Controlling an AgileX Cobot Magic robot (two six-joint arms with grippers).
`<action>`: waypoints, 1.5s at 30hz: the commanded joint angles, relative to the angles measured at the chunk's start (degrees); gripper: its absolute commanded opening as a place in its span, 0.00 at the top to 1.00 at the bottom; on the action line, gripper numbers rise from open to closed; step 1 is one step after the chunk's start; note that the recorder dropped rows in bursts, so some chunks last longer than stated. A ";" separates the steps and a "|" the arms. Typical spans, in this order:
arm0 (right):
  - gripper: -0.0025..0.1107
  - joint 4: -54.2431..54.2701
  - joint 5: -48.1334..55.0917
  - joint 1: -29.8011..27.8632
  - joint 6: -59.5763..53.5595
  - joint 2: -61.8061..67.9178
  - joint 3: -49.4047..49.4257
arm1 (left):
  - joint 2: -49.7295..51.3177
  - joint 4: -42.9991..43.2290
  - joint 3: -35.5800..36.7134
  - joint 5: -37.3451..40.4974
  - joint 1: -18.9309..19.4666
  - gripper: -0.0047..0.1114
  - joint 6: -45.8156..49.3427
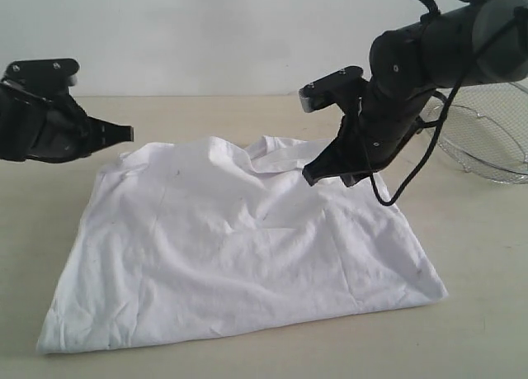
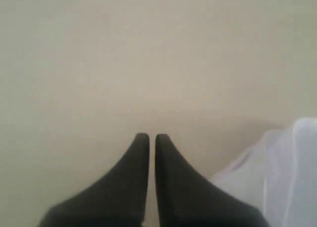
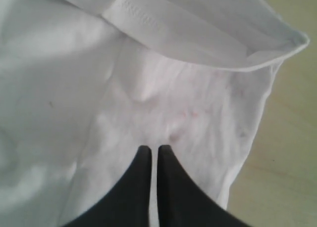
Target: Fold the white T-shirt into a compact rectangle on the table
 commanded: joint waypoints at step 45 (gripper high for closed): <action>0.98 20.85 -13.57 -0.10 -21.83 19.87 -21.01 | -3.16 18.50 10.14 31.55 -0.65 0.92 -17.58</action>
